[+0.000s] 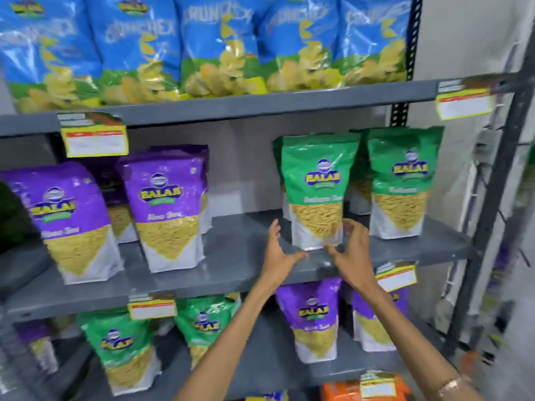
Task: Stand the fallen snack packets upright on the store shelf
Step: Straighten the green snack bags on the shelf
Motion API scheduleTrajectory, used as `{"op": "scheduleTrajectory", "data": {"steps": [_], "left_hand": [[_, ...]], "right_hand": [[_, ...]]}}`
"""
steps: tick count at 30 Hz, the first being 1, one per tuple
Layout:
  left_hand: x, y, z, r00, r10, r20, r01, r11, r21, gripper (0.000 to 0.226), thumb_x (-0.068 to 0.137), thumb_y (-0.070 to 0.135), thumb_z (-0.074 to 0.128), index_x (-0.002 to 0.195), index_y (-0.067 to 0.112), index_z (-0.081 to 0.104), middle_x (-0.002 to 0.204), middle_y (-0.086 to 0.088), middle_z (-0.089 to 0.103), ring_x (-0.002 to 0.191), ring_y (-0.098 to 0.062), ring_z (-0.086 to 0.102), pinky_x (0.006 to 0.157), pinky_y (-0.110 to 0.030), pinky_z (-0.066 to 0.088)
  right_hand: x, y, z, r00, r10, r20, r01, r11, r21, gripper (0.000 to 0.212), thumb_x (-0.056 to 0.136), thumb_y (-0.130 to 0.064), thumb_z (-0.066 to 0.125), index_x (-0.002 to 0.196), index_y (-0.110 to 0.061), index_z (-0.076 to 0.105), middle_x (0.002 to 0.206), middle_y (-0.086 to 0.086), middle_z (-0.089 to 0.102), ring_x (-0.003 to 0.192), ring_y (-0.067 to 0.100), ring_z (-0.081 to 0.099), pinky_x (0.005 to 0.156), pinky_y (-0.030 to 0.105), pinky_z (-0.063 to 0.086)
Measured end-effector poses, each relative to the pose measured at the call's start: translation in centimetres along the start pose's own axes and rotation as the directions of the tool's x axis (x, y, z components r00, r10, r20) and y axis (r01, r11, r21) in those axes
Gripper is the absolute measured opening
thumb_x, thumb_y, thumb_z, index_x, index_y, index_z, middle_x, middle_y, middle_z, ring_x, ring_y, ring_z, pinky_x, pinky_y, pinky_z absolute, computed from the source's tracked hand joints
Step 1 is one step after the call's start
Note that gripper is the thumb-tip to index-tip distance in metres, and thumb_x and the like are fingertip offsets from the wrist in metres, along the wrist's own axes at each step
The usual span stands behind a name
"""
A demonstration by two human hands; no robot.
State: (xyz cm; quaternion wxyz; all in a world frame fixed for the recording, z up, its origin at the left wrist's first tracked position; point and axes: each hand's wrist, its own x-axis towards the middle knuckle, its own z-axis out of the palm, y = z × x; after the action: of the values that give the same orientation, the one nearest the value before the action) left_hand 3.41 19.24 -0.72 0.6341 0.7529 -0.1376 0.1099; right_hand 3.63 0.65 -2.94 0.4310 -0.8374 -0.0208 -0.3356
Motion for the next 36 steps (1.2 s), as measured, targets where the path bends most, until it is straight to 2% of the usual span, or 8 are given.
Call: {"op": "scheduleTrajectory", "data": {"steps": [3, 5, 8, 12, 23, 27, 31, 36], "left_hand": [[3.4, 0.6, 3.7, 0.992, 0.1, 0.072, -0.1, 0.995, 0.008, 0.084, 0.061, -0.001, 0.085, 0.128, 0.039, 0.054, 0.133, 0.022, 0.062, 0.118, 0.015, 0.059, 0.098, -0.008, 0.047], [5.2, -0.1, 5.0, 0.984, 0.148, 0.096, -0.153, 0.987, 0.044, 0.075, 0.061, -0.008, 0.085, 0.111, 0.046, 0.068, 0.111, 0.031, 0.073, 0.105, 0.016, 0.066, 0.086, -0.002, 0.049], [5.9, -1.1, 5.6, 0.999, 0.011, 0.037, -0.015, 0.995, 0.096, 0.075, 0.069, -0.008, 0.088, 0.127, 0.024, 0.055, 0.129, 0.006, 0.065, 0.13, -0.02, 0.06, 0.102, -0.021, 0.05], [6.2, -2.1, 5.7, 0.998, -0.063, 0.001, 0.062, 0.985, 0.164, 0.081, 0.076, -0.001, 0.086, 0.143, 0.006, 0.04, 0.146, -0.011, 0.055, 0.138, -0.027, 0.053, 0.12, -0.047, 0.04], [6.5, -1.6, 6.0, 0.993, -0.102, 0.065, 0.088, 0.977, 0.196, 0.074, 0.083, -0.003, 0.079, 0.143, 0.007, 0.038, 0.15, -0.013, 0.053, 0.139, -0.027, 0.052, 0.121, -0.045, 0.038], [5.9, -0.7, 5.9, 0.993, -0.099, 0.063, 0.083, 0.971, 0.225, 0.08, 0.082, -0.001, 0.08, 0.145, 0.009, 0.033, 0.155, -0.014, 0.048, 0.139, -0.022, 0.049, 0.121, -0.037, 0.037], [3.6, -0.1, 7.1, 0.977, 0.023, -0.21, 0.026, 0.973, 0.229, 0.115, 0.077, 0.015, 0.089, 0.162, 0.009, 0.011, 0.168, -0.003, 0.027, 0.154, -0.018, 0.027, 0.126, -0.03, 0.024], [0.2, 0.8, 12.2, 0.804, 0.417, -0.424, -0.301, 0.9, 0.315, 0.067, 0.085, 0.013, 0.081, 0.144, 0.03, 0.053, 0.141, 0.017, 0.058, 0.131, 0.006, 0.053, 0.106, -0.004, 0.038]], "right_hand": [[3.8, 3.2, -1.9, 0.965, 0.061, 0.255, -0.014, 0.983, -0.182, 0.1, 0.083, -0.027, 0.083, 0.155, 0.011, 0.023, 0.159, 0.029, 0.03, 0.151, 0.042, 0.026, 0.123, 0.044, 0.023], [5.6, 4.7, -2.1, 0.919, 0.028, 0.394, 0.051, 0.981, -0.187, 0.108, 0.088, -0.032, 0.079, 0.158, 0.01, 0.009, 0.168, 0.027, 0.014, 0.158, 0.039, 0.014, 0.125, 0.039, 0.016], [7.6, 5.7, -2.2, 0.864, 0.051, 0.5, -0.021, 0.998, -0.065, 0.107, 0.09, -0.033, 0.076, 0.16, 0.005, 0.005, 0.17, 0.019, 0.015, 0.157, 0.033, 0.02, 0.121, 0.031, 0.021], [8.3, 6.8, -1.8, 0.836, 0.104, 0.539, -0.088, 0.995, -0.055, 0.074, 0.092, -0.044, 0.071, 0.147, -0.01, 0.035, 0.154, 0.013, 0.049, 0.144, 0.033, 0.046, 0.11, 0.034, 0.037], [7.6, 7.1, -2.7, 0.876, 0.009, 0.482, 0.026, 0.997, -0.067, 0.056, 0.094, -0.047, 0.065, 0.133, -0.012, 0.045, 0.144, 0.01, 0.06, 0.135, 0.035, 0.054, 0.105, 0.045, 0.044], [7.6, 6.1, -3.5, 0.878, -0.023, 0.478, 0.023, 1.0, 0.007, 0.073, 0.088, -0.039, 0.075, 0.145, -0.01, 0.04, 0.15, 0.011, 0.055, 0.138, 0.031, 0.053, 0.108, 0.041, 0.046], [5.8, 7.1, -5.2, 0.903, -0.074, 0.423, 0.035, 0.994, 0.099, 0.086, 0.088, -0.035, 0.078, 0.156, -0.013, 0.03, 0.154, 0.007, 0.049, 0.142, 0.023, 0.049, 0.116, 0.035, 0.039], [4.2, 9.7, -9.4, 0.987, -0.146, 0.061, 0.131, 0.972, 0.192, 0.052, 0.093, -0.023, 0.072, 0.138, -0.03, 0.046, 0.129, -0.01, 0.055, 0.116, 0.001, 0.057, 0.102, 0.038, 0.052]]}}
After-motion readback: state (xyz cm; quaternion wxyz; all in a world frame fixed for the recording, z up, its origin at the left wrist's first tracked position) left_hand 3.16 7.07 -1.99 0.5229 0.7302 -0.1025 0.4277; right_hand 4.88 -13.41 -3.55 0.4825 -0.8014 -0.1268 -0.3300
